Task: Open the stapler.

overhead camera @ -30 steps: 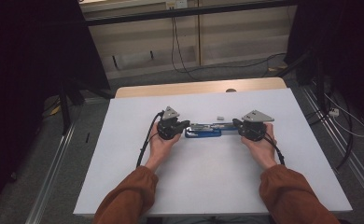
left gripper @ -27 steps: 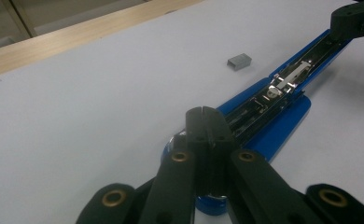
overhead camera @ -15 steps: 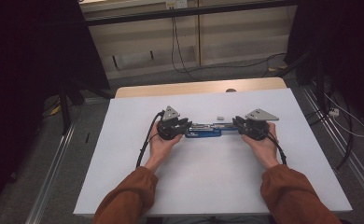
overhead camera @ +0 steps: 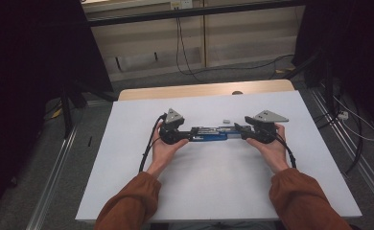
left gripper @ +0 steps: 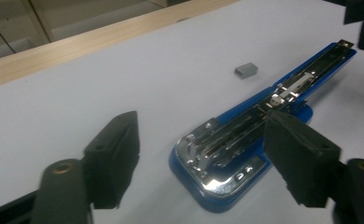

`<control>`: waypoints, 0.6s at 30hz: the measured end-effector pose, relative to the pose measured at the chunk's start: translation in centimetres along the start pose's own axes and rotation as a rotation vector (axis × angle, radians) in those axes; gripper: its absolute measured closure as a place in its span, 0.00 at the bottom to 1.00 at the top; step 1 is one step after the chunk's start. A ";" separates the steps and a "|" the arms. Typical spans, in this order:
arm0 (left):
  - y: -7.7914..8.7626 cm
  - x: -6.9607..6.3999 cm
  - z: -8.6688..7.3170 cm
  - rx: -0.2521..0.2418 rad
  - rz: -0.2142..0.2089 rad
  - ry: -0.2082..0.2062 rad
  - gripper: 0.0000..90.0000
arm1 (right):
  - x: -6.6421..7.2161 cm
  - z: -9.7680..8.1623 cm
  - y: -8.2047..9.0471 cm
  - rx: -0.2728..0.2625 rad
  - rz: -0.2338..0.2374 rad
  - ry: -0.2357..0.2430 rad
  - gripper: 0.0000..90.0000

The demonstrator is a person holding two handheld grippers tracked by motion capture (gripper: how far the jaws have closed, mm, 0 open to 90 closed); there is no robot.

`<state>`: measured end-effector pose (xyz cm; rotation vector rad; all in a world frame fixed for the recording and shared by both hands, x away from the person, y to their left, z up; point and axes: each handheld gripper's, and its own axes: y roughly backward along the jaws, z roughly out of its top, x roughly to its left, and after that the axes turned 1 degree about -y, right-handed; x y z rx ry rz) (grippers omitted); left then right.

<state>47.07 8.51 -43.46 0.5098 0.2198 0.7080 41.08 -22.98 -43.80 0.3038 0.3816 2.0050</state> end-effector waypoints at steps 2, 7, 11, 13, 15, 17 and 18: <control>0.1 0.2 -0.1 0.000 0.005 0.004 0.21 | 0.0 0.1 0.0 -0.006 0.003 -0.008 0.40; 0.4 0.6 -0.1 0.005 0.011 0.022 0.08 | -0.4 0.0 0.0 -0.015 0.002 -0.061 0.16; 0.8 0.7 -0.2 0.007 0.002 0.021 0.05 | -0.4 0.1 0.2 -0.016 0.002 -0.030 0.09; 1.1 0.6 -0.3 0.002 0.013 0.023 0.05 | -0.3 0.2 0.3 -0.022 0.005 -0.020 0.07; 1.7 0.7 -0.4 -0.024 -0.001 0.017 0.05 | -0.3 0.2 0.4 -0.015 -0.002 -0.023 0.07; 2.1 0.8 -0.5 -0.038 -0.001 0.013 0.05 | -0.3 0.2 0.5 -0.010 0.002 -0.023 0.07; 2.4 0.8 -0.6 -0.045 0.005 0.018 0.05 | -0.3 0.2 0.5 -0.009 0.003 -0.024 0.07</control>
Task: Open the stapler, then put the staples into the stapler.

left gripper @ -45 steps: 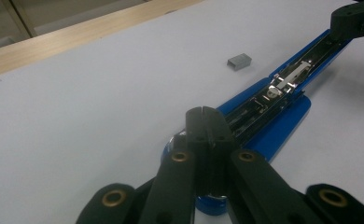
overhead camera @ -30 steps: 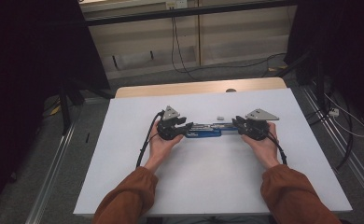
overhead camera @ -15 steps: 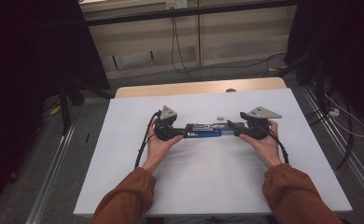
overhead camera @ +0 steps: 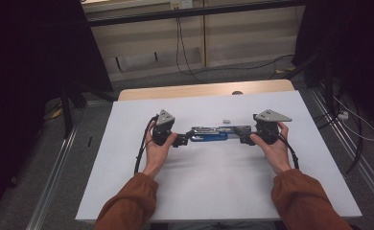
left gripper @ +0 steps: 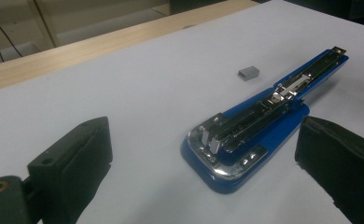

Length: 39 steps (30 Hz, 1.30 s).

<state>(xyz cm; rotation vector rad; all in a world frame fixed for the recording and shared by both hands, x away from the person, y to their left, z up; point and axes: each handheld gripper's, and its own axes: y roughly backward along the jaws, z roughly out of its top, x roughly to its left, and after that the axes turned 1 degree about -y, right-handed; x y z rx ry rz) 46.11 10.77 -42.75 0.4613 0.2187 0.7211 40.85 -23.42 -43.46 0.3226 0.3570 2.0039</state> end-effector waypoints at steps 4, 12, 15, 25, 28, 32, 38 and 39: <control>0.7 0.0 -0.2 0.001 0.009 0.006 0.05 | 0.0 0.0 0.1 0.001 0.010 -0.004 0.08; 2.4 -0.2 -0.8 -0.017 0.009 0.019 0.05 | -0.6 0.1 -0.1 -0.021 0.023 -0.019 0.14; 2.9 -0.1 -1.2 -0.020 0.007 0.028 0.05 | -0.6 0.4 -0.1 -0.028 0.014 -0.008 0.12; 5.6 0.1 -2.6 -0.030 0.025 0.026 0.05 | -0.5 0.5 -0.1 0.010 0.049 -0.008 0.06; 6.2 0.0 -3.1 -0.031 0.029 0.027 0.05 | -0.6 0.6 -0.2 0.016 0.063 -0.005 0.06; 7.2 -0.6 -3.7 -0.019 0.060 0.014 0.04 | -0.5 0.7 -0.4 0.032 0.101 -0.010 0.07; 9.1 -1.5 -4.6 -0.026 0.043 -0.007 0.05 | -0.3 0.8 -0.9 0.053 0.120 -0.007 0.08; 9.4 -1.6 -4.7 -0.031 0.043 0.000 0.05 | -0.3 0.8 -0.9 0.057 0.123 -0.011 0.08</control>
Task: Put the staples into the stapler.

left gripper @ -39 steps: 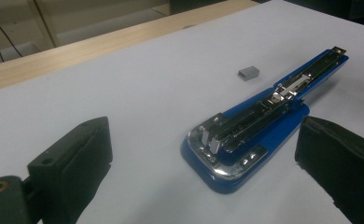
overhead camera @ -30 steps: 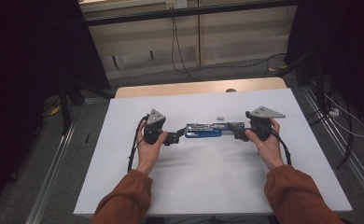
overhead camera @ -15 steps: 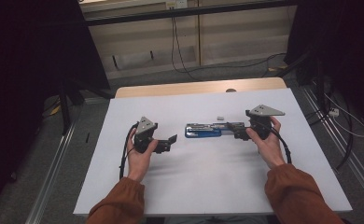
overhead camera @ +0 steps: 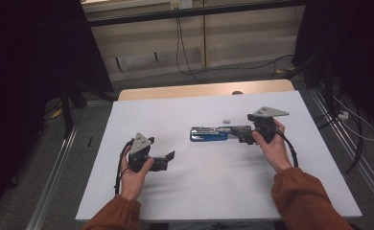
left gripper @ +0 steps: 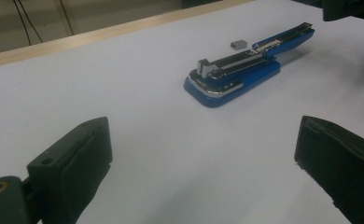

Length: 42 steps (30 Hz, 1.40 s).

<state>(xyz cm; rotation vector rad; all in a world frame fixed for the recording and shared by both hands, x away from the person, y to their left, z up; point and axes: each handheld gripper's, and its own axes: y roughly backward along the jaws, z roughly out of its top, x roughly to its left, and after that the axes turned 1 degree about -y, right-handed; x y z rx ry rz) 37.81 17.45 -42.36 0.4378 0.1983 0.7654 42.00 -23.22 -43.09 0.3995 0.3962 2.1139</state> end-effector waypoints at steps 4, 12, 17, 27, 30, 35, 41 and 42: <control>1.5 -0.1 -0.7 -0.015 0.000 0.032 0.05 | -0.2 0.4 0.1 0.011 0.028 0.005 0.10; 3.7 -0.5 -2.1 -0.033 0.018 0.045 0.05 | -0.2 1.3 -0.3 0.073 0.068 0.059 0.11; 4.9 -0.6 -2.3 -0.058 0.041 0.032 0.05 | -0.4 1.8 -0.7 0.071 0.062 0.051 0.10; 6.1 -0.8 -2.9 -0.071 0.068 0.050 0.04 | -0.6 3.7 -1.6 0.102 0.051 0.084 0.09; 6.0 -0.9 -3.0 -0.065 0.068 0.042 0.04 | -0.6 4.0 -2.0 0.116 0.054 0.095 0.09; 5.8 -0.8 -2.9 -0.062 0.064 0.049 0.04 | -0.9 4.6 -2.7 0.160 0.065 0.109 0.12; 5.8 -0.6 -2.9 -0.064 0.064 0.051 0.04 | -1.6 5.3 -3.7 0.198 0.058 0.115 0.18; 5.8 -0.6 -2.9 -0.064 0.061 0.053 0.04 | -1.8 5.3 -3.9 0.205 0.062 0.114 0.20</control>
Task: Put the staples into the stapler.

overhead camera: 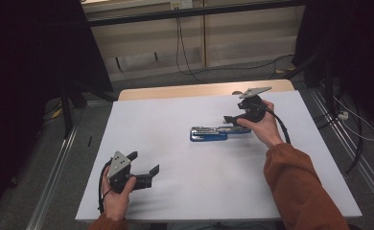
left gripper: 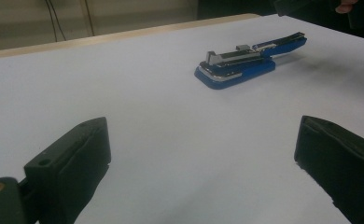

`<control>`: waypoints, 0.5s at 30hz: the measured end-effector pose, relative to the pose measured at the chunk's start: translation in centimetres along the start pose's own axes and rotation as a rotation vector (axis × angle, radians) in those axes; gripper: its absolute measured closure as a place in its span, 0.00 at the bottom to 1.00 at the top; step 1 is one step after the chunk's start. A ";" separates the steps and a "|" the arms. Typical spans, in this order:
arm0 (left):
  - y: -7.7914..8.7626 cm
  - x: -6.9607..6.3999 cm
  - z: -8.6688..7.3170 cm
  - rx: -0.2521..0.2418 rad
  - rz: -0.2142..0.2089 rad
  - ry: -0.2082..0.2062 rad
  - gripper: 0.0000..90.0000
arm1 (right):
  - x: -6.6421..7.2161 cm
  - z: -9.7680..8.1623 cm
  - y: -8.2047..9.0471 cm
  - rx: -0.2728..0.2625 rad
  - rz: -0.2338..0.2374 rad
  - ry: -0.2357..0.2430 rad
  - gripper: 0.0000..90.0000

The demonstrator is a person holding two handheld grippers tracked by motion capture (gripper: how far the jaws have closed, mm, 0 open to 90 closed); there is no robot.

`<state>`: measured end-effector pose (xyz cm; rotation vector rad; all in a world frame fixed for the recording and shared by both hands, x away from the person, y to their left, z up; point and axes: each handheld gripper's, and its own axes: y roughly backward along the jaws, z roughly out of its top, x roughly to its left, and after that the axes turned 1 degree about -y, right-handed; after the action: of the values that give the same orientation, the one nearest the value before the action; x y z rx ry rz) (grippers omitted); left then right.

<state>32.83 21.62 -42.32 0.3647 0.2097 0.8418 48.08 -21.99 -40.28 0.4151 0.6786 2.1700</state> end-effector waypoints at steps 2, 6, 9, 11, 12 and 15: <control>0.0 -0.1 0.0 0.004 -0.004 0.021 0.04 | -0.3 -0.1 -0.4 0.014 -0.007 -0.007 0.20; 0.1 0.1 -0.1 0.024 0.010 0.037 0.04 | -0.7 0.0 -1.1 0.043 -0.011 -0.017 0.20; 0.1 0.2 -0.1 0.019 0.011 0.029 0.04 | -0.8 0.3 -1.4 0.052 -0.010 -0.007 0.20; 0.0 0.1 -0.1 0.022 0.006 0.029 0.04 | -0.9 0.5 -1.6 0.055 -0.011 -0.005 0.20; -0.1 0.1 -0.1 0.024 0.004 0.027 0.04 | -0.9 0.6 -1.7 0.059 -0.010 0.000 0.21; -0.2 0.1 -0.1 0.025 0.001 0.022 0.04 | -1.2 0.9 -2.1 0.086 -0.009 0.007 0.21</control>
<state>32.99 21.59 -42.51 0.3789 0.2411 0.8451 50.57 -21.50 -40.88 0.4486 0.7779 2.1405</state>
